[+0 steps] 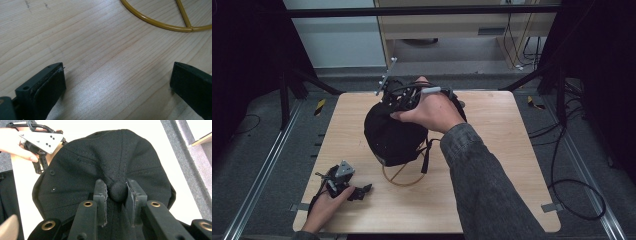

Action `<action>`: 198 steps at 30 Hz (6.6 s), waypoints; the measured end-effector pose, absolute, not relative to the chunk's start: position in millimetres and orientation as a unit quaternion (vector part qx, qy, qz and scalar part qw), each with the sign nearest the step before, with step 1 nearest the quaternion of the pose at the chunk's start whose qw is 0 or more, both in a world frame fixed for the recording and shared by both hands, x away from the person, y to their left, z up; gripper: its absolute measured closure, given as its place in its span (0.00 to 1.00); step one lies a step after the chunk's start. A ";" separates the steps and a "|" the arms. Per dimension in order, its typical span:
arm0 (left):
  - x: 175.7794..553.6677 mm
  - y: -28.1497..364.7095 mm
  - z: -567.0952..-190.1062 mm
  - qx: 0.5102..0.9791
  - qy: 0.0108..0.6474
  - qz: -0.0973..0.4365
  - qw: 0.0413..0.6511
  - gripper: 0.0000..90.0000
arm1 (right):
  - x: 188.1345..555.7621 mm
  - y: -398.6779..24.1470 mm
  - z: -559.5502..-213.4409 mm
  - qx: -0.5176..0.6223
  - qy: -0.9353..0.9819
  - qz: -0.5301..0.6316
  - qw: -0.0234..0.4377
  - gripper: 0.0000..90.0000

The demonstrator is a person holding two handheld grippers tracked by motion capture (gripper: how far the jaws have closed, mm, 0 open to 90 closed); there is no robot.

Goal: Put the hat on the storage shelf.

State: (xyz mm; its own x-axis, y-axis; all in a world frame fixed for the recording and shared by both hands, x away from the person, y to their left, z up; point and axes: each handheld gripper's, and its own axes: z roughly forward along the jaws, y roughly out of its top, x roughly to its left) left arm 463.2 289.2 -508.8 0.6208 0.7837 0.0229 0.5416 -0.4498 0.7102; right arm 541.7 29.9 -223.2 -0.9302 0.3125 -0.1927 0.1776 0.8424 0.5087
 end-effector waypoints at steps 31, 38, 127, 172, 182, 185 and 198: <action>463.2 289.2 -508.8 0.833 0.398 0.177 0.342 0.00 | 545.2 33.7 -228.9 0.142 0.945 0.263 0.133 0.74; 463.2 289.2 -508.8 0.833 0.398 0.177 0.342 0.00 | 544.7 34.3 -228.8 0.142 0.945 0.263 0.133 0.75; 463.2 289.3 -508.7 0.833 0.397 0.175 0.342 0.00 | 508.7 -117.5 -242.6 0.280 0.860 0.364 0.224 0.06; 463.0 289.3 -508.8 0.833 0.397 0.175 0.342 0.00 | 483.7 -204.6 -302.7 0.354 0.831 0.335 0.267 0.19; 463.0 289.2 -508.9 0.833 0.398 0.175 0.342 0.00 | 478.3 -216.3 -324.3 0.368 0.827 0.335 0.261 0.18; 463.0 289.3 -508.9 0.833 0.398 0.175 0.342 0.00 | 476.9 -218.6 -330.9 0.371 0.825 0.339 0.257 0.17; 463.0 289.3 -508.8 0.833 0.397 0.175 0.342 0.00 | 472.2 -223.5 -368.7 0.385 0.825 0.335 0.241 0.16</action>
